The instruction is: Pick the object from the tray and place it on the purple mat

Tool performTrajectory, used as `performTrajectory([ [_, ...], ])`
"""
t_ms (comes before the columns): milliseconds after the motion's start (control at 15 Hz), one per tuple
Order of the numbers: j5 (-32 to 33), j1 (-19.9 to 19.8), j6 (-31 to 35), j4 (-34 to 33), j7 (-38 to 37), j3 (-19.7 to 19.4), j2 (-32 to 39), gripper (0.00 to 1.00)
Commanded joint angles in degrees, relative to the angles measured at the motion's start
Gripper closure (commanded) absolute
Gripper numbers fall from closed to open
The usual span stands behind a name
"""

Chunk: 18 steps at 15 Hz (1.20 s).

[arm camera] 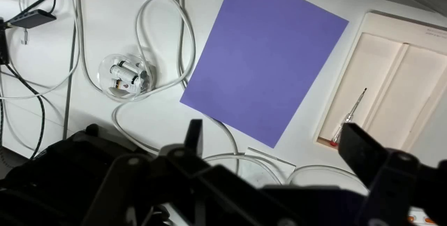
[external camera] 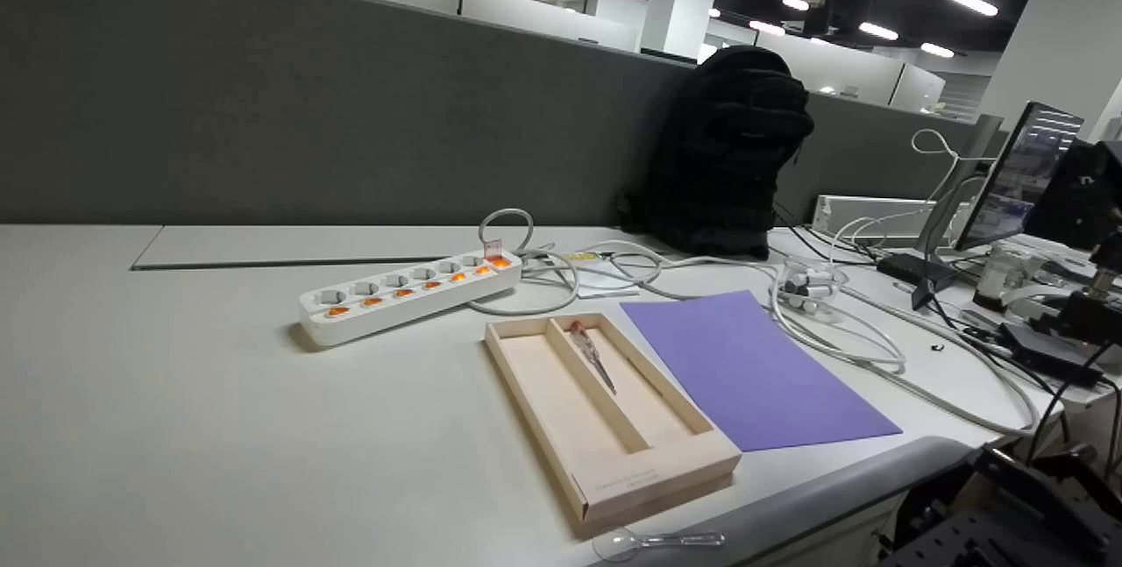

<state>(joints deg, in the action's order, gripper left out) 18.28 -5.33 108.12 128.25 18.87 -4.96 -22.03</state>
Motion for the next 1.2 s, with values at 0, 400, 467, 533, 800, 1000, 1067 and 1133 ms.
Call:
performTrajectory([
  [0, 0.2, 0.7, -0.2, -0.2, -0.2, -0.6, 0.0, 0.00],
  [400, -0.7, 1.7, 5.3, 1.4, -1.1, -0.3, 4.7, 0.00],
  [467, -0.7, 2.0, 7.3, 1.9, -1.2, -0.1, 6.4, 0.00],
  [533, -0.5, 2.1, 9.4, 2.5, -1.7, 0.1, 7.9, 0.00],
  [800, -2.5, 3.1, 19.1, 4.2, -0.4, 0.4, 15.3, 0.00],
  [1000, -5.8, 3.6, 25.3, 4.6, -0.1, 1.3, 21.1, 0.00],
  [1067, -6.7, 3.8, 27.5, 4.9, -1.5, 1.7, 23.1, 0.00],
  [1133, -7.3, 3.9, 29.2, 5.0, -2.3, 2.2, 24.8, 0.00],
])
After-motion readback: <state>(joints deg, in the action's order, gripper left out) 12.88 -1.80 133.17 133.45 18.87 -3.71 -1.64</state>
